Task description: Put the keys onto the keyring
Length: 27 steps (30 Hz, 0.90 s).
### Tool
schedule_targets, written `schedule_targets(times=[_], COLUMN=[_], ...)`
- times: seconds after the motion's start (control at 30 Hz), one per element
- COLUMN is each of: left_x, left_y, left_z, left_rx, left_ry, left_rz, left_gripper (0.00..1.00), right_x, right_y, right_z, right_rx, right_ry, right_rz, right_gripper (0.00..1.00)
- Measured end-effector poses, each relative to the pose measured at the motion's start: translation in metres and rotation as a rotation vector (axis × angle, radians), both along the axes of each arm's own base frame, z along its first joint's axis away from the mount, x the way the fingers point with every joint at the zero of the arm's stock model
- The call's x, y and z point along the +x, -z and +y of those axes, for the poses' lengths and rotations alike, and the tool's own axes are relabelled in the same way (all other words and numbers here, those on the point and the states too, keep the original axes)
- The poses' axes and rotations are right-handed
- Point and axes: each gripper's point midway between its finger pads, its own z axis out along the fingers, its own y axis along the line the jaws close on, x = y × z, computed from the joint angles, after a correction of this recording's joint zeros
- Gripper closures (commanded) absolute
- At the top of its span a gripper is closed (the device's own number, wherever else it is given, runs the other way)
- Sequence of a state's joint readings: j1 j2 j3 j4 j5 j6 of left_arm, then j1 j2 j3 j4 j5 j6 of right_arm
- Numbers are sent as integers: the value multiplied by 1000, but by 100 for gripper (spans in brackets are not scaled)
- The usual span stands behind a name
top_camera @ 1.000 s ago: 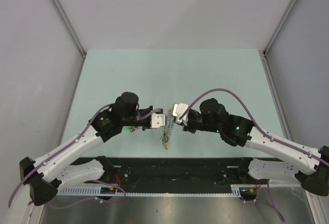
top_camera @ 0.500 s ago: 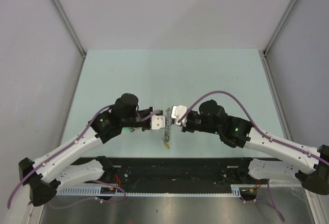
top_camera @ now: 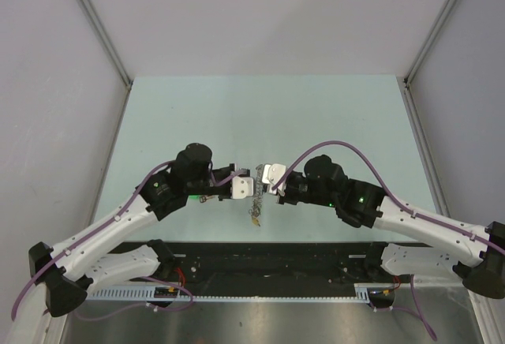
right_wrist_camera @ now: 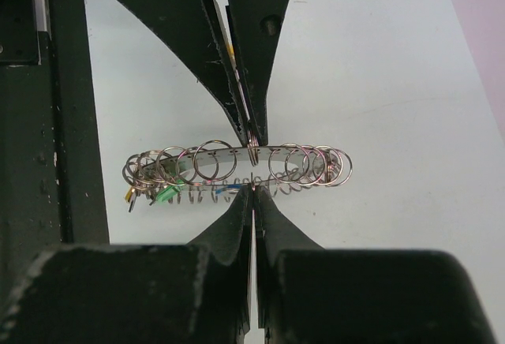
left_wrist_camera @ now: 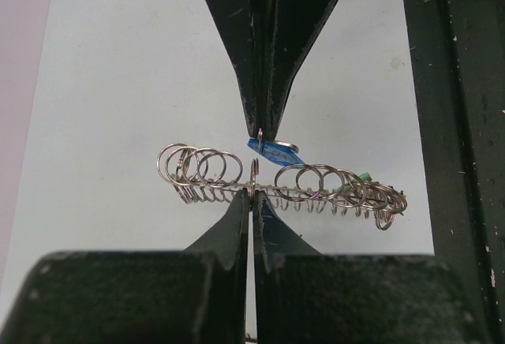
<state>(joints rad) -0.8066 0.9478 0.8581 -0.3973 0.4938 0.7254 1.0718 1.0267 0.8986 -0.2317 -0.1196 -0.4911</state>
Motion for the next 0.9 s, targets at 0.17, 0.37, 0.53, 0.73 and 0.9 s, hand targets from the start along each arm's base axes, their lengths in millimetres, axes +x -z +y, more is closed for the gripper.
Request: schedule_targets(times=[0.17, 0.37, 0.53, 0.73, 0.9], left_x=[-1, -1, -1, -2, -2], left_y=[0, 0, 0, 0, 0], left_z=[-1, -1, -1, -1, -1], left_rx=[-2, -2, -2, -3, -3], left_ry=[5, 6, 6, 10, 14], left_rz=[2, 2, 3, 4, 7], left_gripper=[100, 100, 100, 100, 100], right_x=[0, 0, 0, 0, -1], right_y=[0, -1, -1, -1, -1], right_z=[0, 1, 1, 1, 1], right_rx=[2, 4, 5, 5, 5], right_ry=[0, -1, -2, -4, -6], right_rz=[-1, -2, -2, -1, -2], right_gripper=[100, 100, 100, 100, 100])
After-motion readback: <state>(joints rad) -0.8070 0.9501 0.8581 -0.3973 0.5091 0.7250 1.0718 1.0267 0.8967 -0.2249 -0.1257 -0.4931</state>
